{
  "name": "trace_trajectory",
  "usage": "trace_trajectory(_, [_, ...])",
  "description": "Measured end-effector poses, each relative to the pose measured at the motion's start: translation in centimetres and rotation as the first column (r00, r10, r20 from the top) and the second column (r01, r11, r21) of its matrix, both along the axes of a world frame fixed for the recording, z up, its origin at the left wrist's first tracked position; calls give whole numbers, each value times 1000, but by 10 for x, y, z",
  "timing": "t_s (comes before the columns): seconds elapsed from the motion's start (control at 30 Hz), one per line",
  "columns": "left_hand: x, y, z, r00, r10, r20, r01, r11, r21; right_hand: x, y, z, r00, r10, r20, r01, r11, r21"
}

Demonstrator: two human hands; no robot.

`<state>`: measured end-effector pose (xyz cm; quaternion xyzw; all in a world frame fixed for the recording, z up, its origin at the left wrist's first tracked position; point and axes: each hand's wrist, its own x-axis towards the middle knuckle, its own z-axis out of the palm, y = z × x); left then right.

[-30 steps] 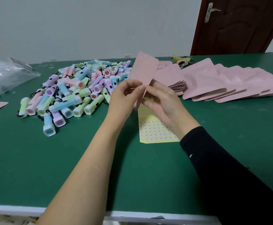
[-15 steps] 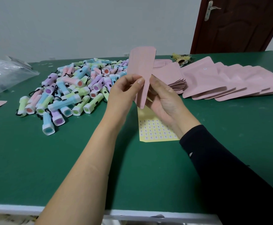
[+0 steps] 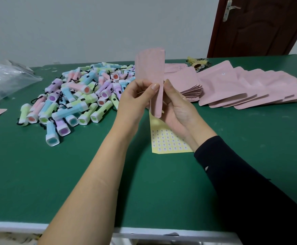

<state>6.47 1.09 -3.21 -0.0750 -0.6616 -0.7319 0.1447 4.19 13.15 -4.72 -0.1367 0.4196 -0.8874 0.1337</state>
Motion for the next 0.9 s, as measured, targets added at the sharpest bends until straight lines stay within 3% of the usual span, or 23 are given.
trace_trajectory(0.43, [0, 1, 1, 1000, -7, 2, 7, 1000, 6, -4, 2, -3, 998, 58, -3, -58, 997, -55])
trace_trajectory(0.9, [0, 1, 0, 1000, -17, -12, 17, 1000, 12, -5, 3, -3, 998, 50, 34, -50, 999, -9])
